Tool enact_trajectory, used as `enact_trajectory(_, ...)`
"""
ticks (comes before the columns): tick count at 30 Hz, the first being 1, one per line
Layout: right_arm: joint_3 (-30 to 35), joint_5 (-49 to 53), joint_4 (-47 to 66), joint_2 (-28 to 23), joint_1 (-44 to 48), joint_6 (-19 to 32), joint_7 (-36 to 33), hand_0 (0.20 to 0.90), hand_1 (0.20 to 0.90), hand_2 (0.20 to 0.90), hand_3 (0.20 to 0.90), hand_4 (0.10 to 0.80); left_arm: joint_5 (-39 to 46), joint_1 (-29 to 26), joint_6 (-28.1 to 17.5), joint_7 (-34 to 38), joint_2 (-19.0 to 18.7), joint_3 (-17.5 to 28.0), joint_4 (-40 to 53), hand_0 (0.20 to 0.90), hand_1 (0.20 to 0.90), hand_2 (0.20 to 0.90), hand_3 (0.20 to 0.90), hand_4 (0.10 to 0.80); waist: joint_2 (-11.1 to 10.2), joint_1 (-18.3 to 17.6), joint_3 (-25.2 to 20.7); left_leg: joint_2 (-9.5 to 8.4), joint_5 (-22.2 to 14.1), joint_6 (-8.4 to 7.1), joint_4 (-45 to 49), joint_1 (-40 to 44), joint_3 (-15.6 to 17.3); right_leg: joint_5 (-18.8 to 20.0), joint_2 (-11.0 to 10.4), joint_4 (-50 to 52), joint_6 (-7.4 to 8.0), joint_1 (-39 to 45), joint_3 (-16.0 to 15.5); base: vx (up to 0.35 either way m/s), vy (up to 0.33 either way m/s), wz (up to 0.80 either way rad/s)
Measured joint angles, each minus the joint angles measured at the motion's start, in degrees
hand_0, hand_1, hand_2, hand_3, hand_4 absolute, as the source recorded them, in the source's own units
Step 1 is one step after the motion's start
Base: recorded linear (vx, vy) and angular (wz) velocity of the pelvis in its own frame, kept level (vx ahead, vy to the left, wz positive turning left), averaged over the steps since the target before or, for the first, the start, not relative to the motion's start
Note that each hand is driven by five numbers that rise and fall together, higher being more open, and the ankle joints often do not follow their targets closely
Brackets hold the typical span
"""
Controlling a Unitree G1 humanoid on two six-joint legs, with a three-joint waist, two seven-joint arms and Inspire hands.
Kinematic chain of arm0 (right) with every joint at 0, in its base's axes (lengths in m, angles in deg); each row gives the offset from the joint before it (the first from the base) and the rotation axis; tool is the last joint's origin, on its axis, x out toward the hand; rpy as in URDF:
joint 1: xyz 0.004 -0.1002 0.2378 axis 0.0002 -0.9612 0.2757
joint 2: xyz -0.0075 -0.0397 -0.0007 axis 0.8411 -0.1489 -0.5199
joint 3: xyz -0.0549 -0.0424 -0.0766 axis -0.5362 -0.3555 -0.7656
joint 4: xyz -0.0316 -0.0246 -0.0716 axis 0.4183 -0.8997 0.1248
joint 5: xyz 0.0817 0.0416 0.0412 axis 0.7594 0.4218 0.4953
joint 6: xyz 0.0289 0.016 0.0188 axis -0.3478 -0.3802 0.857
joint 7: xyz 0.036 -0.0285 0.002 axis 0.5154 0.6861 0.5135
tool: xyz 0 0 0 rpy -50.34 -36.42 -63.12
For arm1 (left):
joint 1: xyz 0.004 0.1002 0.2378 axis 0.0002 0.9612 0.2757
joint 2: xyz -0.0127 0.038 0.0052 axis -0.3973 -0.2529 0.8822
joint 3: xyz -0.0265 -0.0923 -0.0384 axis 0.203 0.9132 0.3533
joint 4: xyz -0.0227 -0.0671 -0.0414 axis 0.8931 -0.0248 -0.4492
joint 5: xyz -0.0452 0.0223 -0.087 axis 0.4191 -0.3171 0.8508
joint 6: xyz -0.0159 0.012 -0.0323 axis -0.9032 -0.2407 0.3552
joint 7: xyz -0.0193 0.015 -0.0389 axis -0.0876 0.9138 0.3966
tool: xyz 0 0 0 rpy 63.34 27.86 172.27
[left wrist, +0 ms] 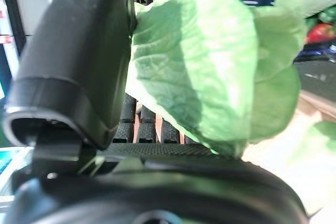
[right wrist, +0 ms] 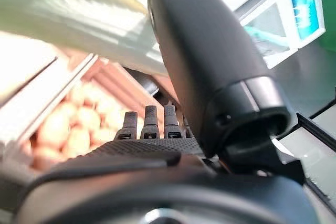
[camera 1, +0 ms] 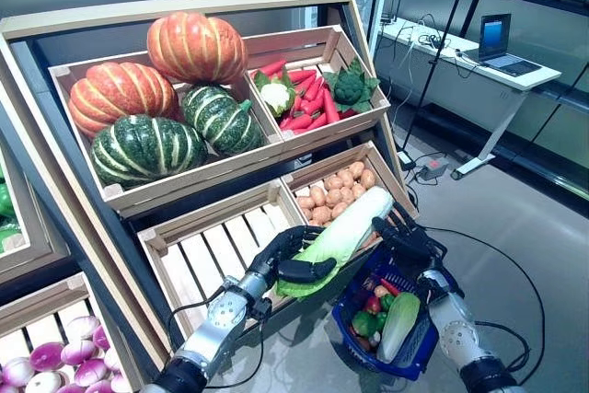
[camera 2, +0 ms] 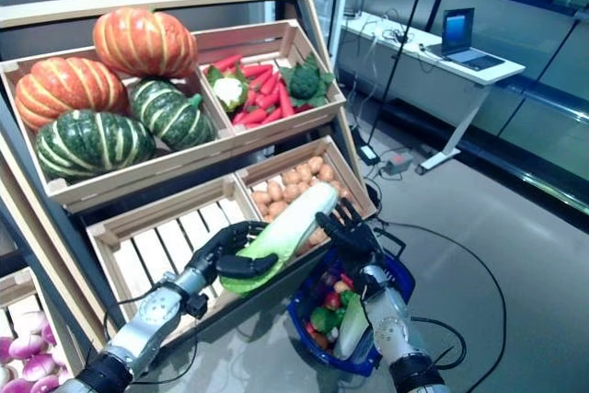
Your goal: Put vegetables into the basket
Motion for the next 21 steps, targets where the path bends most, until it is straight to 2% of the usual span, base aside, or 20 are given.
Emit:
enact_trajectory(8, -1.7, -2.2, 0.0, 1.3, 2.3, 0.0, -7.3, 0.900, 0.900, 0.900, 0.900, 0.800, 0.1, 0.0, 0.4, 1.9, -0.2, -0.1, 0.0, 0.300, 0.300, 0.300, 0.300, 0.400, 0.0, 0.2, 0.0, -0.04, 0.0, 0.00, 0.0, 0.0, 0.0, 0.0, 0.0, 0.0, 0.00, 0.0, 0.0, 0.000, 0.000, 0.00)
enact_trajectory(16, -2.2, -2.5, -0.7, 1.2, 2.7, -1.1, -7.8, 0.900, 0.900, 0.900, 0.900, 0.800, 0.2, 0.0, 0.6, 2.0, -0.6, 0.0, -0.1, 0.300, 0.300, 0.300, 0.300, 0.400, 0.1, 0.3, 0.0, -0.04, 0.0, 0.03, 0.0, 0.0, -0.1, 0.0, -0.1, 0.0, 0.00, 0.1, 0.0, 0.000, 0.000, 0.00)
enact_trajectory(21, -2.3, 0.5, -4.6, 1.2, 5.4, -4.8, -6.6, 0.900, 0.900, 0.900, 0.900, 0.800, 0.4, 0.0, 1.6, 2.0, -1.3, 0.0, -0.5, 0.300, 0.300, 0.300, 0.300, 0.400, 0.1, 0.3, 0.0, -0.04, 0.0, 0.05, 0.0, 0.1, -0.2, 0.0, -0.1, 0.0, -0.01, 0.3, -0.1, 0.002, 0.000, 0.01)
